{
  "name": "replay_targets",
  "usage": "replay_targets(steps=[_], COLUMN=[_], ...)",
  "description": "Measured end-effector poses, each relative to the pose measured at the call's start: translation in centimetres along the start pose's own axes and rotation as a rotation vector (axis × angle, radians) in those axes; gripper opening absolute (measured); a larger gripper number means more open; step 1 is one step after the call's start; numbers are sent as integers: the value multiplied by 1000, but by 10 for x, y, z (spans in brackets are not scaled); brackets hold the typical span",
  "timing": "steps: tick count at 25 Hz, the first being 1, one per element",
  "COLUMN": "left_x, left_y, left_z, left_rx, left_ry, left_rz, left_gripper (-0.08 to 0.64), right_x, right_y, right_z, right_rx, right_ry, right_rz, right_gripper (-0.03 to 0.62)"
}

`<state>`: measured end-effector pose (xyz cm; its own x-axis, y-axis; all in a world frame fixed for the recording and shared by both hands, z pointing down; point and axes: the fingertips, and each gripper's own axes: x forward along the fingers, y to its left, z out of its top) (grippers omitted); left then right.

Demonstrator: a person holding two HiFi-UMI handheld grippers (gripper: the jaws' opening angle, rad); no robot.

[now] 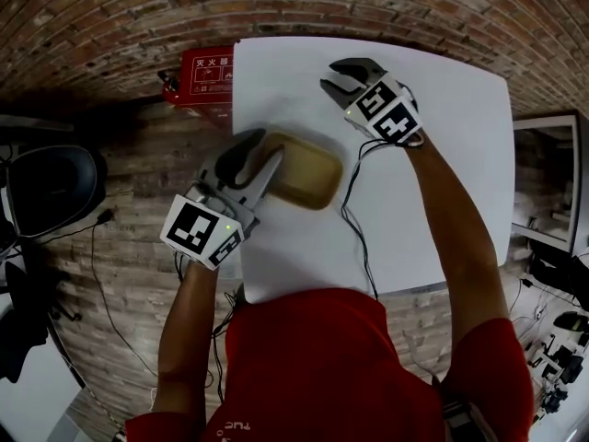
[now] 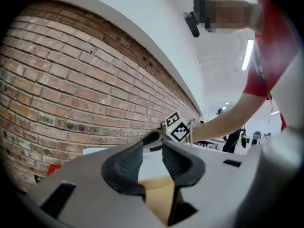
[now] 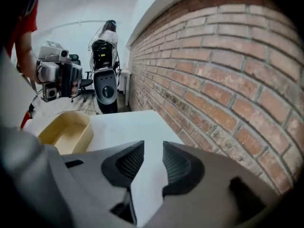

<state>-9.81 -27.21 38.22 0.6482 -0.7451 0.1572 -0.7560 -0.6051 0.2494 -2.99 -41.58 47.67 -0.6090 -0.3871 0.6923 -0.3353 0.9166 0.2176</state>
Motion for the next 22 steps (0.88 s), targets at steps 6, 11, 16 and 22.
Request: replay_targets(steps=[6,11,16,22], left_x=[-2,-13,-28,-44], left_y=[-19,-54,-85,-112], left_z=[30,60,74,66], left_rx=[101,139,152,153], left_ry=[-45,-126,-175,-170], left_rz=[67,61,49,36], left_gripper=[40,19,15,15], right_x=[-99,-180,-215,-226], right_y=[22,76,122,155], right_z=[72,112,105,94], right_rx=[-46,157,289,382], right_ry=[-413,-710,-765,-776], right_rz=[-181,-157,-130,-135], right_gripper=[51,46,40,31])
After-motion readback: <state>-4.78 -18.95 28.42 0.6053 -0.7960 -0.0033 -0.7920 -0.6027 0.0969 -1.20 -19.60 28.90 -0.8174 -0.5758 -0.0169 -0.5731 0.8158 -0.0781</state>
